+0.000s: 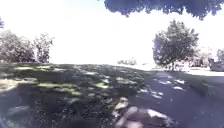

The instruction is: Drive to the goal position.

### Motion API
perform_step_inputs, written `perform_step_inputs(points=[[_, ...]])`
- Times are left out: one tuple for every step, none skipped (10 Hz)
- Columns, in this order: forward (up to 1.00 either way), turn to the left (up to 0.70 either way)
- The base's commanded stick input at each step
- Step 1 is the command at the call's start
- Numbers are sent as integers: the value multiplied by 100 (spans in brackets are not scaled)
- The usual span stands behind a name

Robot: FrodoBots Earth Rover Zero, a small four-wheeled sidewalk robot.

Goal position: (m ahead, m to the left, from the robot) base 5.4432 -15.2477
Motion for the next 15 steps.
perform_step_inputs(points=[[0, -85], [0, -85], [0, -85], [0, -51], [0, -17], [0, -11], [0, -22], [0, -62], [0, -85], [0, -85], [0, -85], [0, -85], [0, -85], [0, 0], [0, 0]])
